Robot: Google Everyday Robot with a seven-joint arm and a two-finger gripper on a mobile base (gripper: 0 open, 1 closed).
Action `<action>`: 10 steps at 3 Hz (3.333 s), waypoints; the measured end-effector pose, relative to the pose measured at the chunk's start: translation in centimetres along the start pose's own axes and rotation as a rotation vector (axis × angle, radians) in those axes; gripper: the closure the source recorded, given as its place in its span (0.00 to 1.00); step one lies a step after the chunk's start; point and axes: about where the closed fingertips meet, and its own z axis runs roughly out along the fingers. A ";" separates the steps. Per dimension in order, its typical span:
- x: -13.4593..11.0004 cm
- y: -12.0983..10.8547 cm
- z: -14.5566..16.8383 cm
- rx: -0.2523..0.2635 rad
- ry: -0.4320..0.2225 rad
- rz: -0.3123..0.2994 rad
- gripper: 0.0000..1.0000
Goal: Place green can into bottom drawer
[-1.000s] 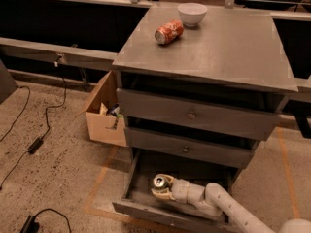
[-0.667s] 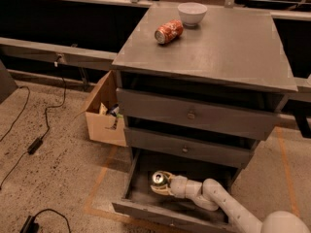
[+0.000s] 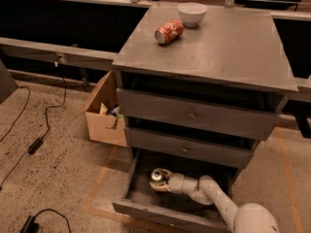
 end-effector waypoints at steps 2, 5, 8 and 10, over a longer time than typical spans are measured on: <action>3.3 -0.5 2.0 -0.005 -0.021 0.008 0.31; 3.6 -0.5 1.6 0.010 0.002 0.015 0.06; -2.5 0.4 -9.0 0.086 0.101 0.064 0.78; -7.6 3.6 -12.9 0.103 0.129 0.109 0.87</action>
Offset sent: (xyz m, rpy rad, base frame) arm 0.0189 0.0107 -0.0491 0.0281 -0.0067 -0.0068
